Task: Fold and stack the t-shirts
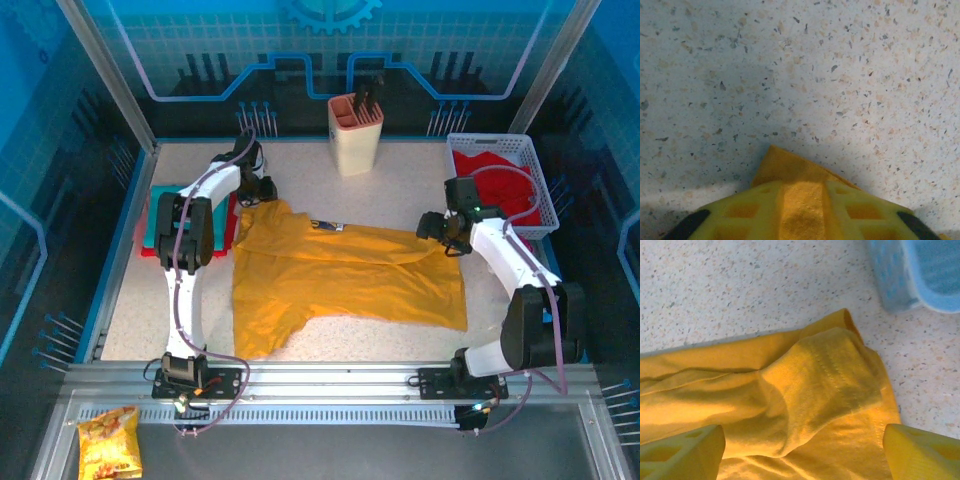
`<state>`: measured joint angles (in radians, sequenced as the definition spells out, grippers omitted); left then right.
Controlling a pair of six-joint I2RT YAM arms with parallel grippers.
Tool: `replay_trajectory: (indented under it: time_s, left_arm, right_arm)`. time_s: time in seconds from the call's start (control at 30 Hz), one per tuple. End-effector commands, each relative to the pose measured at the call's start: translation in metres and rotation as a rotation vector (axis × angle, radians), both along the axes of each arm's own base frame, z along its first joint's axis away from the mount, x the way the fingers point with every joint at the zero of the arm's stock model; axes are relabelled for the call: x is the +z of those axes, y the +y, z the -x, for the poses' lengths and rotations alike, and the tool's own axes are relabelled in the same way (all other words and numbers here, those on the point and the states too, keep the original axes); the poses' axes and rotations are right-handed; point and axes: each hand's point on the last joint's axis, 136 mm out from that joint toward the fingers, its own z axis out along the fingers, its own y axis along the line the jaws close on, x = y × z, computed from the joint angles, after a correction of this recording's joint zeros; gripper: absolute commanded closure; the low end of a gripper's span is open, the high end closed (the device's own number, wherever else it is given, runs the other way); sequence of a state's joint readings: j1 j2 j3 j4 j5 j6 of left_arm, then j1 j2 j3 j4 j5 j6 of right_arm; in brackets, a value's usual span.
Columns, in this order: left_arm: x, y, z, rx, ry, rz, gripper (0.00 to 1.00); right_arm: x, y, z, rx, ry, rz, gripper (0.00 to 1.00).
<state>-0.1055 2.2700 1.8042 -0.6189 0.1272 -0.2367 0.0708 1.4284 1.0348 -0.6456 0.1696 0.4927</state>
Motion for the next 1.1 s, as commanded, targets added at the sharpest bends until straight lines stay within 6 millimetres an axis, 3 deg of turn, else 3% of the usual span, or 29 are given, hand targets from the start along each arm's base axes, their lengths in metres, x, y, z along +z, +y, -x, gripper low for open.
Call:
replay_trajectory:
  time_s: [0.0, 0.2, 0.37, 0.57, 0.7, 0.8, 0.87, 0.93, 0.97, 1.07]
  left_arm:
    - [0.002, 0.004, -0.003, 0.012, -0.009, 0.003, 0.84]
    - [0.017, 0.004, -0.003, 0.033, -0.039, 0.019, 1.00]
    - [0.048, 0.001, -0.003, 0.040, -0.095, 0.049, 1.00]
    - [0.100, -0.001, 0.004, 0.034, -0.187, 0.072, 1.00]
    - [0.138, 0.002, 0.008, 0.043, -0.260, 0.073, 1.00]
    - [0.148, 0.002, 0.011, 0.040, -0.276, 0.072, 1.00]
    - [0.141, 0.003, 0.010, 0.033, -0.272, 0.063, 0.99]
    - [0.127, 0.001, 0.006, 0.011, -0.246, 0.063, 0.59]
    - [0.119, 0.000, 0.005, 0.002, -0.228, 0.062, 0.52]
    - [0.092, -0.007, -0.003, -0.022, -0.190, 0.085, 0.47]
  right_arm:
    - [0.008, -0.020, -0.001, -0.069, -0.004, 0.059, 0.19]
    - [-0.002, -0.030, -0.013, -0.089, 0.009, 0.069, 0.30]
    - [-0.016, -0.027, -0.028, -0.059, 0.022, 0.022, 0.47]
    - [-0.034, -0.028, -0.036, -0.062, 0.069, 0.010, 0.54]
    - [-0.033, -0.026, -0.037, -0.063, 0.062, -0.001, 0.65]
    - [-0.030, -0.027, -0.035, -0.063, 0.057, 0.007, 0.75]
    - [-0.029, -0.028, -0.034, -0.058, 0.060, 0.011, 0.68]
    - [-0.028, -0.025, -0.032, -0.046, 0.057, -0.002, 0.51]
    - [-0.028, -0.023, -0.032, -0.041, 0.055, -0.008, 0.47]
    - [-0.026, -0.021, -0.029, -0.029, 0.052, -0.020, 0.39]
